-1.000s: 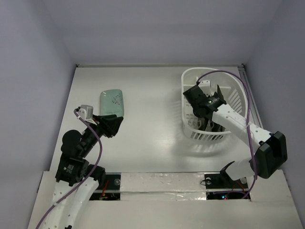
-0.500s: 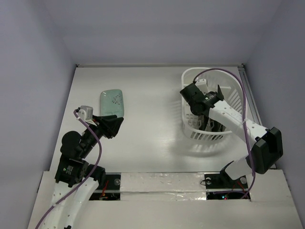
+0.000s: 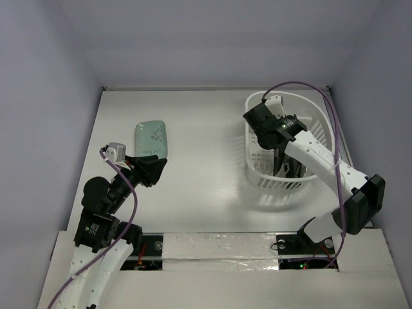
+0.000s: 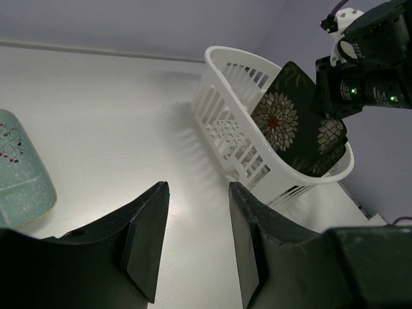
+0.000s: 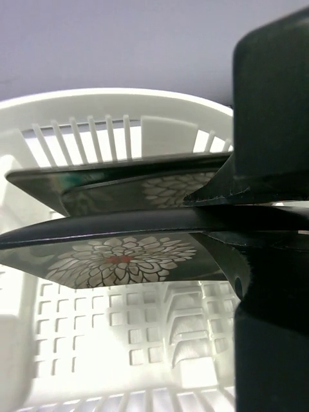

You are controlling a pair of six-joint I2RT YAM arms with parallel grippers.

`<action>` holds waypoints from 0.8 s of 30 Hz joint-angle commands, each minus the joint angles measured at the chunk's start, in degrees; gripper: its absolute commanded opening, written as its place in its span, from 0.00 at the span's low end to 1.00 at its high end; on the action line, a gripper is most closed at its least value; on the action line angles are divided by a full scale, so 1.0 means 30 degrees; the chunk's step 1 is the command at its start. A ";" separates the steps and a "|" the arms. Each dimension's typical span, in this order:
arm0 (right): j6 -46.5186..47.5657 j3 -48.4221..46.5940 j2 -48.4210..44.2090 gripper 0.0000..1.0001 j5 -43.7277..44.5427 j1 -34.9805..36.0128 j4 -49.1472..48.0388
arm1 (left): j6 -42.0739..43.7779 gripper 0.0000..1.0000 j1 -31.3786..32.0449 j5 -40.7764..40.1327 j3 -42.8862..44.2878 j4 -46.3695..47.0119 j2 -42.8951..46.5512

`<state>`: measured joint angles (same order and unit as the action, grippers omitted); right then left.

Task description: Unload the plates from the dish rack

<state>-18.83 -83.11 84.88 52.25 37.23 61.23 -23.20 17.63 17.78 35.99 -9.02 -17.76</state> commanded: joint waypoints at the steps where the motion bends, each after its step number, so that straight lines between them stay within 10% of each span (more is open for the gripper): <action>1: 0.0212 -0.2468 -0.1192 0.00 0.2738 0.0478 0.0155 | -0.0118 0.39 0.0101 -0.0009 -0.0131 0.0662 0.0090; 14: 0.0210 -0.7922 -0.3302 0.00 0.5525 0.4139 -0.2088 | -0.0235 0.39 0.0101 0.0079 -0.0189 0.0691 -0.0115; 24: 0.0745 -0.3070 -0.4916 0.00 -0.4163 0.5107 -1.1410 | -0.0235 0.39 0.0101 -0.0008 -0.0218 0.0720 -0.0525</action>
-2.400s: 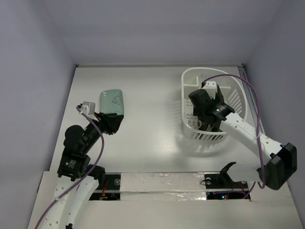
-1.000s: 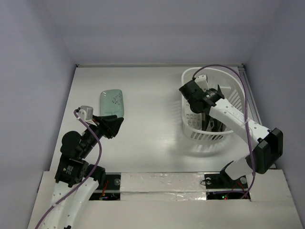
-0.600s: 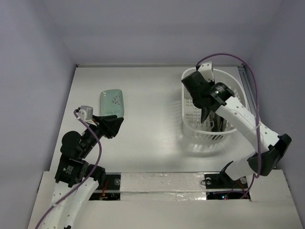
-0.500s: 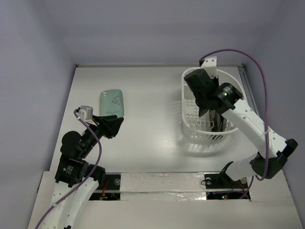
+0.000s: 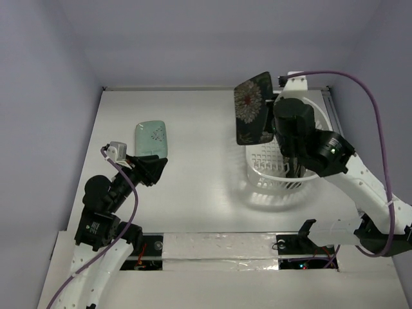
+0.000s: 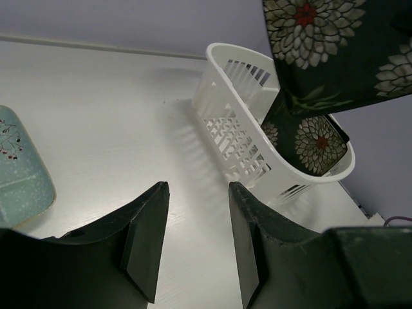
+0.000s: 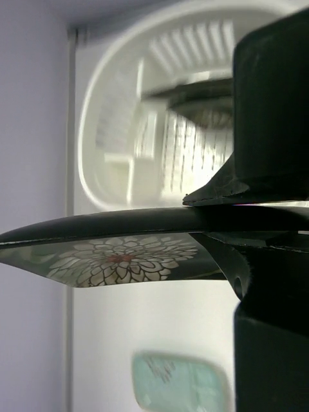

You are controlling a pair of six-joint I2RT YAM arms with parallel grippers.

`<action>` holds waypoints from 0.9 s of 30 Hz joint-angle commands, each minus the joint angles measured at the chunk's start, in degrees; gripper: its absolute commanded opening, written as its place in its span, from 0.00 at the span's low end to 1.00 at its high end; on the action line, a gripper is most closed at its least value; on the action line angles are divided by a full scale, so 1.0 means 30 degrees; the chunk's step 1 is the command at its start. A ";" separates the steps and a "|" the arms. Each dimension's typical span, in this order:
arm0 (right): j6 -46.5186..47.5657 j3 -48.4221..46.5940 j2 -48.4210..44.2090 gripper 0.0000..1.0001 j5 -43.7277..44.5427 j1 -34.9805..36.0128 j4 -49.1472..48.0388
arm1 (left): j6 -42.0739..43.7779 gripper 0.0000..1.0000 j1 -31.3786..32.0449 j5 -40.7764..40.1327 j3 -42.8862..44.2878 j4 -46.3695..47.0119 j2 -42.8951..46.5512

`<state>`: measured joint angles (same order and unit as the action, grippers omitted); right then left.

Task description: Unload the plates from the dish rack

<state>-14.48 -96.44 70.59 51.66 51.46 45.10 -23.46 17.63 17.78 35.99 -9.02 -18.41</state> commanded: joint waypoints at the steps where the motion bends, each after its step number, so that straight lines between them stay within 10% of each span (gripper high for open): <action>1: -0.0942 0.2024 -0.0063 0.00 -0.5776 0.0365 -0.6707 | -0.0148 0.39 0.0101 -0.0038 -0.0189 0.0720 -0.0307; 6: -0.2639 0.4868 0.1138 0.00 -0.7872 0.0893 -0.9492 | -0.0177 0.32 0.0101 -0.0682 -0.0043 0.0399 -0.0133; 11: -0.4632 0.8760 0.1312 0.00 -1.0597 0.0893 -1.3851 | -0.0265 0.03 -0.0075 -0.1356 -0.0072 0.0369 0.0074; 27: -0.9557 1.2811 0.4917 0.00 -0.7317 0.2533 -1.8548 | -0.0411 0.20 -0.0456 -0.0947 -0.0248 0.0574 -0.0541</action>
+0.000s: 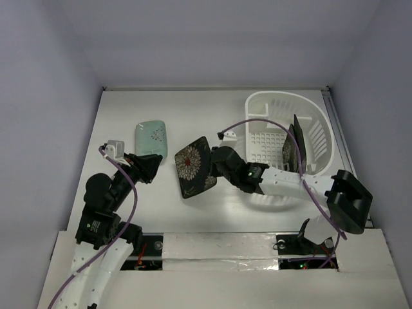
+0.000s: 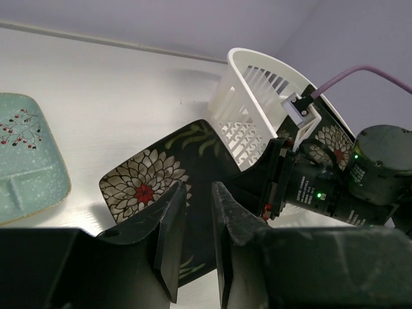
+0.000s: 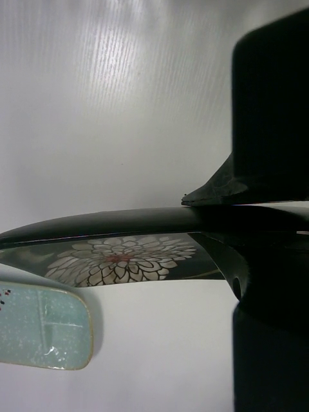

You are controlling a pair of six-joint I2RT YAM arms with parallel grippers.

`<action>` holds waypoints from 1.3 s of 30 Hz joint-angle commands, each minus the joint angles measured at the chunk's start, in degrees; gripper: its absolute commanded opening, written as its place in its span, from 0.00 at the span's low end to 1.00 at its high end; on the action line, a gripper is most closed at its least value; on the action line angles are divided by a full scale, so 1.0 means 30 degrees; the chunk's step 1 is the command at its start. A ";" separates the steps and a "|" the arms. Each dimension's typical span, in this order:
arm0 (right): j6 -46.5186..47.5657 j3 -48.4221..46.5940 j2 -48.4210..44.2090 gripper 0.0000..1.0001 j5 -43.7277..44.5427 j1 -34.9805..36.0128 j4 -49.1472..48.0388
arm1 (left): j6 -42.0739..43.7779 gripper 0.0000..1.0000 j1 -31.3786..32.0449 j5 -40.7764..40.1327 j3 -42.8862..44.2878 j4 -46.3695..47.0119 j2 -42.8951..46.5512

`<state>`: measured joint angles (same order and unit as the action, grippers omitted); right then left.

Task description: Unload the plates from the dish rack

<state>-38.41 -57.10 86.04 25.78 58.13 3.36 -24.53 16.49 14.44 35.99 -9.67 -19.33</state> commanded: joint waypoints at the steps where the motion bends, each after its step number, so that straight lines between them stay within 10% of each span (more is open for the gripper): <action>1: -0.1783 -0.0157 -0.0059 0.00 0.1396 0.0311 -0.4721 | -0.0025 0.20 -0.0077 0.0197 -0.0277 0.0821 -0.0207; 16: -0.3543 0.0343 0.1874 0.02 0.4265 0.1718 -0.2029 | -0.0055 0.21 -0.0077 0.0344 -0.0306 0.0909 -0.0001; 39: -0.3544 -0.0595 0.5450 0.39 0.5704 0.1718 0.2221 | -0.0113 0.22 -0.0077 0.0520 -0.0365 0.0968 0.0263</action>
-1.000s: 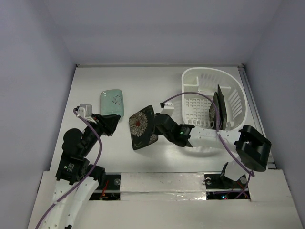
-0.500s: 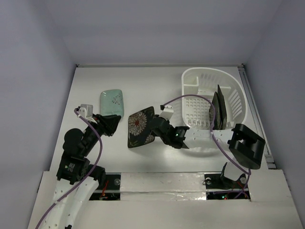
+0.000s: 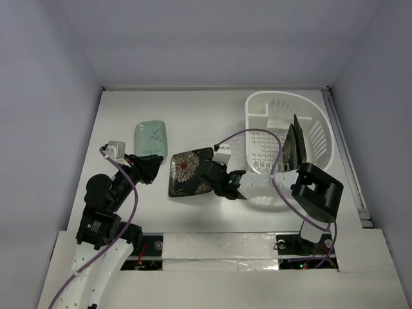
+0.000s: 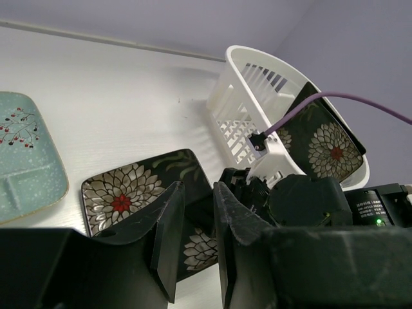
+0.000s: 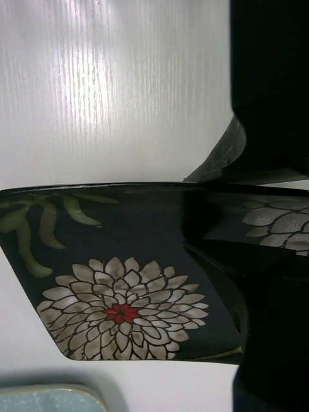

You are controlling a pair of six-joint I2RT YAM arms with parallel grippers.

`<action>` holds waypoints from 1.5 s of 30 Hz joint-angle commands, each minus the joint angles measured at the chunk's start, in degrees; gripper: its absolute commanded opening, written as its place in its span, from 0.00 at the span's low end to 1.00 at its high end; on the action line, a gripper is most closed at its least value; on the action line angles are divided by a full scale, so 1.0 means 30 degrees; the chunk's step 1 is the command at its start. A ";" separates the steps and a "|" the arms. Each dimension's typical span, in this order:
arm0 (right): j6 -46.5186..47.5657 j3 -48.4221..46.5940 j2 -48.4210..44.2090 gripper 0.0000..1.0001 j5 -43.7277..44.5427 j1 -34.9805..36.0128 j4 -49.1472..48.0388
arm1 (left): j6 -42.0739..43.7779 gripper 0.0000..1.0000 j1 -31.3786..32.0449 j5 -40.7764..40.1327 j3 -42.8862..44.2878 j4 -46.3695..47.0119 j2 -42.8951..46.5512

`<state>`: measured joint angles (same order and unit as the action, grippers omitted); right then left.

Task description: Unload the plates from the dish rack

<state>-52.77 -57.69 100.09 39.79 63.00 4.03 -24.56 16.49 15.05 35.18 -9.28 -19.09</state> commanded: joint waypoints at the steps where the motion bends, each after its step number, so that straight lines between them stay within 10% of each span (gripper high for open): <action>1: 0.1302 -0.0427 0.0882 0.39 0.1004 0.0093 0.2025 | -0.0077 0.22 -0.0077 0.0316 -0.0066 0.0808 0.0211; 21: 0.2618 -0.1365 -0.0666 0.71 0.2060 0.0093 0.4222 | -0.0076 0.22 -0.0077 0.0287 -0.0037 0.0808 0.0153; 25: 0.4080 -0.1424 -0.3329 0.53 0.1591 0.0267 0.4106 | -0.0105 0.22 -0.0077 0.0257 -0.0037 0.0808 0.0240; 29: 0.5634 -0.1073 -0.6552 0.02 0.1675 0.0269 0.3695 | -0.0106 0.22 -0.0077 0.0199 -0.0066 0.0779 0.0300; 38: 0.6253 -0.1950 -1.2413 0.00 0.4725 -0.1339 0.9402 | -0.0222 0.00 -0.0077 -0.0094 -0.0095 0.0749 0.0622; 45: 0.6810 -0.3413 -1.4292 0.08 0.3844 -0.5120 1.4349 | -0.0193 0.05 0.0099 -0.0036 -0.0125 0.0778 0.1031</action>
<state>-34.00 -63.81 58.19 49.91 49.50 37.71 -24.97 16.56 14.81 35.16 -9.30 -16.93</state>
